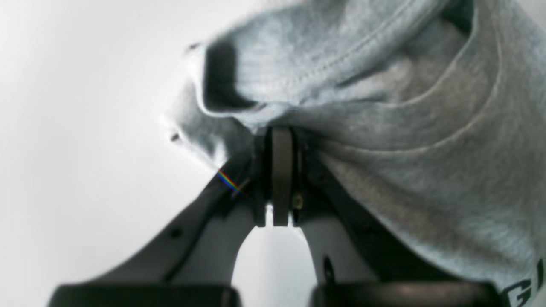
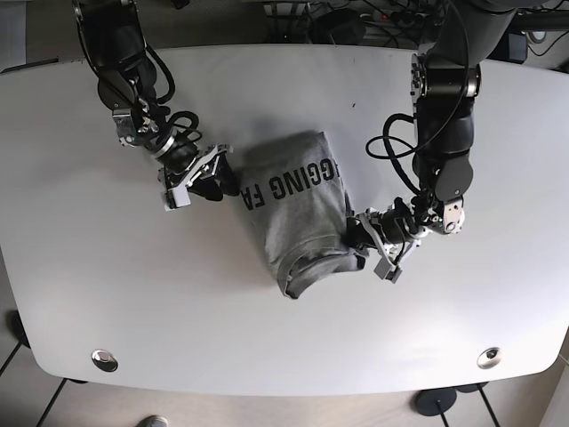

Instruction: Fold the T-shirt properly

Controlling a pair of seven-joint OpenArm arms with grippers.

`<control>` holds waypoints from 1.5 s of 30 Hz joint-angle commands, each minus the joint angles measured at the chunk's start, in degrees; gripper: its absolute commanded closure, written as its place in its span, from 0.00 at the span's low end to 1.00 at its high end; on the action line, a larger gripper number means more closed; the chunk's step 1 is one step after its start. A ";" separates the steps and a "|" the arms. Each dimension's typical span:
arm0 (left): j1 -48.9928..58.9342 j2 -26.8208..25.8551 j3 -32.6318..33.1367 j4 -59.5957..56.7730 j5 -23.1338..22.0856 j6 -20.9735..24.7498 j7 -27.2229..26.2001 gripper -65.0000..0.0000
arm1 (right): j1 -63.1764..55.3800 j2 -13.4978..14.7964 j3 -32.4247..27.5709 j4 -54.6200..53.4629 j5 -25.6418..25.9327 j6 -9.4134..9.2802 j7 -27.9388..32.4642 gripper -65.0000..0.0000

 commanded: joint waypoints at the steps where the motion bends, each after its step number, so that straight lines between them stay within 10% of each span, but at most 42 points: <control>1: -2.43 -0.56 -0.05 5.04 -0.78 -0.30 0.21 0.99 | -0.86 -0.51 0.13 3.92 0.61 0.83 0.53 0.61; 5: 2.67 -1.97 -0.40 22.97 -1.04 -0.30 5.58 0.63 | -1.57 -2.53 0.04 7.79 0.61 0.83 -5.89 0.62; 11: 12.60 3.75 0.75 42.22 -0.69 15.22 4.70 0.48 | -1.74 -1.91 0.04 10.42 0.61 1.01 -7.21 0.61; 18: 19.72 8.14 15.87 38.27 12.85 36.85 -14.29 0.48 | -1.39 1.16 0.66 10.34 1.05 1.01 -6.85 0.62; 21: 20.07 8.05 20.00 25.61 15.92 39.04 -23.79 0.48 | -1.57 0.73 4.44 10.16 1.13 1.01 -6.85 0.61; 26: 20.42 2.08 16.13 13.83 15.92 36.76 -28.18 0.48 | -1.39 0.64 5.40 10.51 1.22 1.01 -6.94 0.61; 33: 19.98 -19.38 -2.33 12.95 16.28 9.77 -20.62 0.49 | -1.65 0.64 5.40 13.76 1.22 0.92 -6.94 0.61; 38: 13.22 -35.29 -2.60 -2.79 15.92 2.47 -19.39 0.49 | -1.74 0.90 5.40 15.96 1.22 0.92 -7.03 0.61; 45: 7.24 -44.25 -2.51 -18.00 15.92 -0.30 -34.60 0.49 | -1.83 0.81 5.40 16.67 0.69 0.92 -7.03 0.62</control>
